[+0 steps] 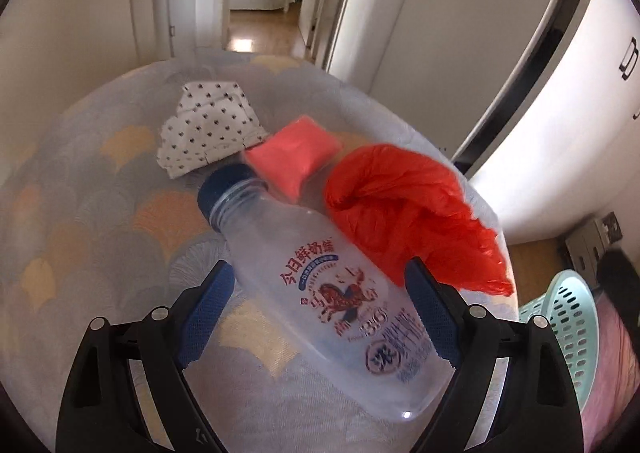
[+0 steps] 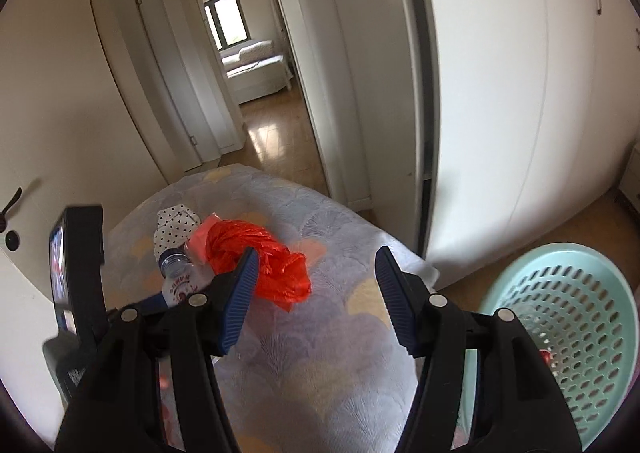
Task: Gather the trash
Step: 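Grasp the clear plastic milk bottle with the left tool while the right tool grasps the red plastic bag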
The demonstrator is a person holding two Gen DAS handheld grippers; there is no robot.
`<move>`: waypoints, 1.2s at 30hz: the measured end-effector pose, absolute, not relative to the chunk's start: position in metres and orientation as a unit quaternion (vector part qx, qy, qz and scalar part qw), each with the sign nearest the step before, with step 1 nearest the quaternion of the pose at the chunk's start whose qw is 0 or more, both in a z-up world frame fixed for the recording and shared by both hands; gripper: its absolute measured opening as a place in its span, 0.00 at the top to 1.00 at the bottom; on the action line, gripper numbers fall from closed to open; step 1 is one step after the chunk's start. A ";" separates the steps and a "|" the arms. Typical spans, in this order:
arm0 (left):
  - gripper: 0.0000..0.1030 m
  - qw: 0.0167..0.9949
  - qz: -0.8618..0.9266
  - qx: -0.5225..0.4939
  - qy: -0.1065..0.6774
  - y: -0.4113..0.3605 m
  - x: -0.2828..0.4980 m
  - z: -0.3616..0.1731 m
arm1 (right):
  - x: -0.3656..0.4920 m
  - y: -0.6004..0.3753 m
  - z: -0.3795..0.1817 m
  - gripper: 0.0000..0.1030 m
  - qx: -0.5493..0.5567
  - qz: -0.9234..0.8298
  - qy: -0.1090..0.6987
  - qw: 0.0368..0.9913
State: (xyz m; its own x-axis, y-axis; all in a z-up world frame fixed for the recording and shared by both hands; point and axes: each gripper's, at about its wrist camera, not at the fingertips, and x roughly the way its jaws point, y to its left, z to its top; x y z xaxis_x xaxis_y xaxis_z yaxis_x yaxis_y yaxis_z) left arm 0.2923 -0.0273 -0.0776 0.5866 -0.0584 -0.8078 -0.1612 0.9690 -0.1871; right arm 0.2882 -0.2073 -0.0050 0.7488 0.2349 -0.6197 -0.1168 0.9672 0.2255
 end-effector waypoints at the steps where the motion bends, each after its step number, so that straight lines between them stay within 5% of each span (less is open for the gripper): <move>1: 0.17 0.881 0.026 -0.120 0.457 -0.026 0.293 -0.080 | 0.293 -0.206 -0.008 0.45 0.085 0.098 0.346 0.929; 12: 0.35 0.873 -0.053 -0.125 0.469 0.019 0.269 -0.083 | 0.327 -0.160 -0.033 0.45 0.064 0.144 0.378 0.912; 16: 0.37 0.872 -0.062 -0.128 0.468 0.040 0.259 -0.086 | 0.339 -0.145 -0.041 0.26 0.054 0.141 0.380 0.913; 23: 0.38 0.874 -0.065 -0.129 0.463 0.062 0.242 -0.087 | 0.358 -0.126 -0.066 0.26 0.045 0.152 0.414 0.896; 28: 0.38 0.876 -0.066 -0.129 0.460 0.065 0.239 -0.089 | 0.352 -0.125 -0.073 0.58 0.058 0.167 0.422 0.889; 36: 0.38 0.877 -0.073 -0.128 0.457 0.060 0.231 -0.089 | 0.319 -0.130 -0.066 0.71 0.067 0.172 0.407 0.895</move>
State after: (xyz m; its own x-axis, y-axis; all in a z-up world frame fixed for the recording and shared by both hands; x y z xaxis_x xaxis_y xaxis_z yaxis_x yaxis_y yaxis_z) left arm 0.2311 0.0601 -0.0892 0.5721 -0.2448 -0.7828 0.0110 0.9566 -0.2912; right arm 0.3187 -0.1296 -0.0661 0.6095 0.3614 -0.7056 -0.2524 0.9322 0.2594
